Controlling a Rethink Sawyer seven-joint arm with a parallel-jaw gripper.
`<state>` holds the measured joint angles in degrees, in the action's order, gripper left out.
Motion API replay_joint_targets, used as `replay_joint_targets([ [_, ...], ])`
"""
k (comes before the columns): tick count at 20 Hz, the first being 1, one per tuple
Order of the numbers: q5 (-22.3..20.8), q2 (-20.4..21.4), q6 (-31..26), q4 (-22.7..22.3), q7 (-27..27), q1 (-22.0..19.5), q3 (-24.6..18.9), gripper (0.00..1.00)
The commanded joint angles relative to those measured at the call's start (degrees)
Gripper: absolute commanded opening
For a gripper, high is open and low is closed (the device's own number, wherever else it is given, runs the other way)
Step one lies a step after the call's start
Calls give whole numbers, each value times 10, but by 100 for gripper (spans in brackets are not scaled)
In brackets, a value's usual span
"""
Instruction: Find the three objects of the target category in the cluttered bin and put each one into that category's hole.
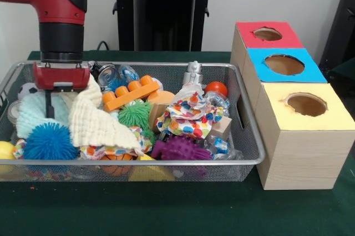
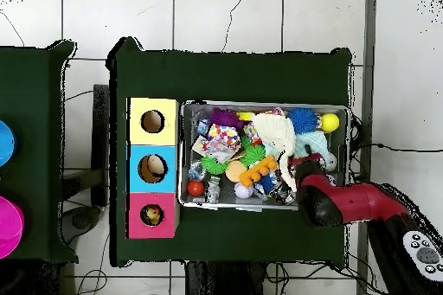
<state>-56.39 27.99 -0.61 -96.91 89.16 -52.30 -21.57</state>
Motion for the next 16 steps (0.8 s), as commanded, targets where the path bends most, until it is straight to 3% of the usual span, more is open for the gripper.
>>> replay_joint_targets([
  [1,37,-52,-188,31,-49,-28,13,100],
  [7,94,-67,-305,13,-147,-58,-23,100],
  [8,108,-70,-336,9,-154,-61,-24,0],
  [16,93,-77,-344,7,-173,-71,-35,0],
])
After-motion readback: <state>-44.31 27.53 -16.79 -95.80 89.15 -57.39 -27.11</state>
